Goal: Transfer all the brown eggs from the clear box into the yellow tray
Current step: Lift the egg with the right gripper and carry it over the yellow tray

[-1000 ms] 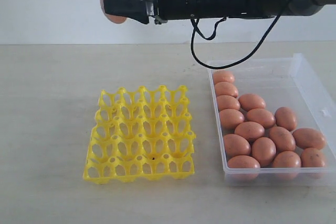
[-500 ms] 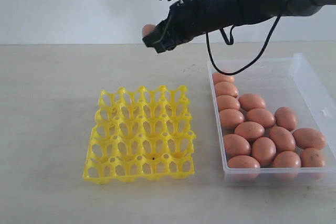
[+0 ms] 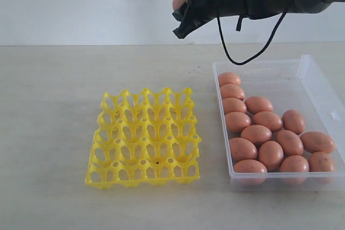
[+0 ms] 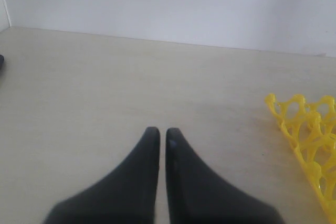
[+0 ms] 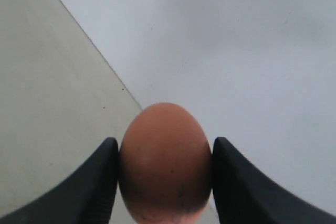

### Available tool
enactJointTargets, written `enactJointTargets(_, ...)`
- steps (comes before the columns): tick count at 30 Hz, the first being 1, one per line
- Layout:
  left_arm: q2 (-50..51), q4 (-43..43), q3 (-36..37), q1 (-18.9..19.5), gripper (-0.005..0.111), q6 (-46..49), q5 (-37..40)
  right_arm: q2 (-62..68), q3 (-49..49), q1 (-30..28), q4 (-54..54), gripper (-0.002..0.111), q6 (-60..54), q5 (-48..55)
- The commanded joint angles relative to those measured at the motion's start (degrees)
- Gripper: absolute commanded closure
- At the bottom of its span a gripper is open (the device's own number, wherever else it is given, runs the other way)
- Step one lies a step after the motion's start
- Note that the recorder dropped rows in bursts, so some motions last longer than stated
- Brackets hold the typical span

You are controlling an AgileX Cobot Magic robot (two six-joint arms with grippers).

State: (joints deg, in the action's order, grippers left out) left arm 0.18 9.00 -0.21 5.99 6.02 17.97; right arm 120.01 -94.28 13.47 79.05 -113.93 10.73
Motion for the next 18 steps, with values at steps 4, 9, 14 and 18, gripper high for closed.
enactJointTargets(4,-0.2,0.0,0.2,0.2,0.103,0.2,-0.9,-0.8,-2.8,-0.1,-14.2,0.104,-7.7,1.1)
enactJointTargets(9,-0.2,0.0,0.2,0.2,0.103,0.2,-0.9,-0.8,-2.8,0.4,-27.6,0.104,-7.7,1.4)
enactJointTargets(14,-0.2,0.0,0.2,0.2,0.103,0.2,-0.9,-0.8,-2.8,2.9,-43.9,0.104,-7.7,-8.4)
enactJointTargets(18,-0.2,0.0,0.2,0.2,0.103,0.2,-0.9,-0.8,-2.8,5.4,-35.8,0.104,-1.5,-19.2)
